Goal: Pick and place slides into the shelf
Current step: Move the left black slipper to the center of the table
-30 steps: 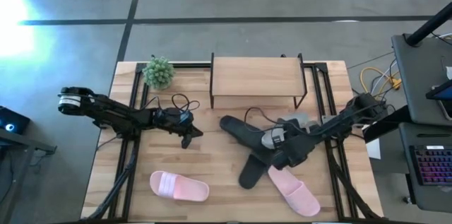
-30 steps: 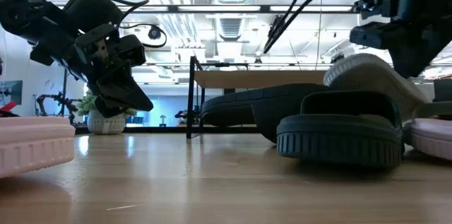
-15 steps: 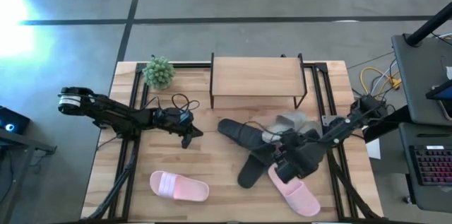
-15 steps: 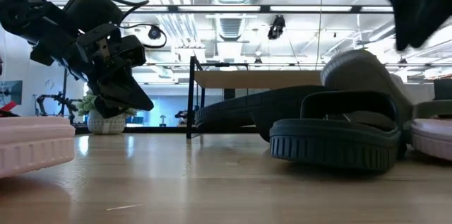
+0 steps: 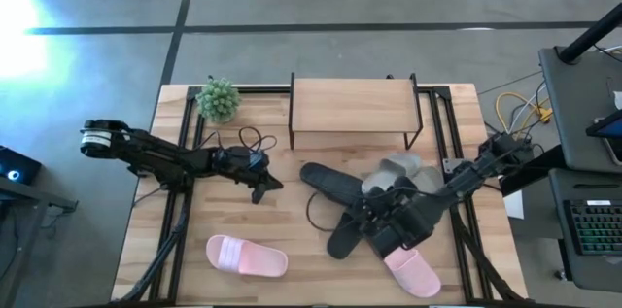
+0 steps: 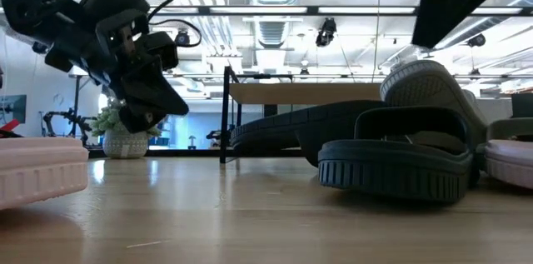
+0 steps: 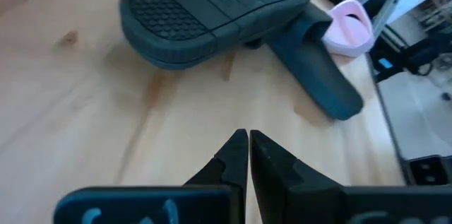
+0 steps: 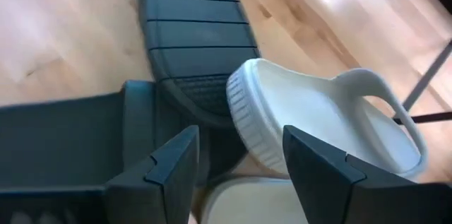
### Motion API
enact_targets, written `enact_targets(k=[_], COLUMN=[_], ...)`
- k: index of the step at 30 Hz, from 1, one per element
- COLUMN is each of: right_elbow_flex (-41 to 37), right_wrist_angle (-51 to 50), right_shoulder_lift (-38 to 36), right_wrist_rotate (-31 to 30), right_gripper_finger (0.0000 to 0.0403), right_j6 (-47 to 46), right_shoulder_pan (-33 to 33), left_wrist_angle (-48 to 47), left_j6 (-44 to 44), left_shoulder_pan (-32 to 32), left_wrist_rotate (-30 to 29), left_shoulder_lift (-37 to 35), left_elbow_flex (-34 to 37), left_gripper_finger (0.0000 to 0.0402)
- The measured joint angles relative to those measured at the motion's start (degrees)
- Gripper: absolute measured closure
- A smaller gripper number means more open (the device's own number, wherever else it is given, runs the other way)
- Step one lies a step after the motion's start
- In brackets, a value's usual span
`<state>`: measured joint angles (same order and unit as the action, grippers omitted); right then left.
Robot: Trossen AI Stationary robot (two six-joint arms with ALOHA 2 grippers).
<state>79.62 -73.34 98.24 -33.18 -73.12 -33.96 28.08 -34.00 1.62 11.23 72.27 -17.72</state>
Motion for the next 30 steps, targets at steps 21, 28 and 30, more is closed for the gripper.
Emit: enact_targets(k=[21, 28, 30], right_elbow_flex=[-1.78, -1.86, -1.87], right_wrist_angle=[10.81, 11.75, 14.63], right_shoulder_lift=[-0.24, -0.24, -0.24], right_wrist_rotate=[7.69, 7.71, 7.74], right_gripper_finger=[0.0221, 0.0221, 0.022], right_j6=[4.82, 6.2, 11.43], right_shoulder_pan=[8.01, 8.11, 8.11], left_wrist_angle=[-1.99, -2.18, -2.16], left_j6=[-10.66, -11.58, -11.43], left_shoulder_pan=[-2.26, -2.57, -2.55], left_wrist_rotate=[16.57, 15.95, 14.97], left_shoulder_lift=[0.02, 0.02, 0.02], left_elbow_flex=[-2.39, -1.45, -1.42], left_gripper_finger=[0.04, 0.04, 0.04])
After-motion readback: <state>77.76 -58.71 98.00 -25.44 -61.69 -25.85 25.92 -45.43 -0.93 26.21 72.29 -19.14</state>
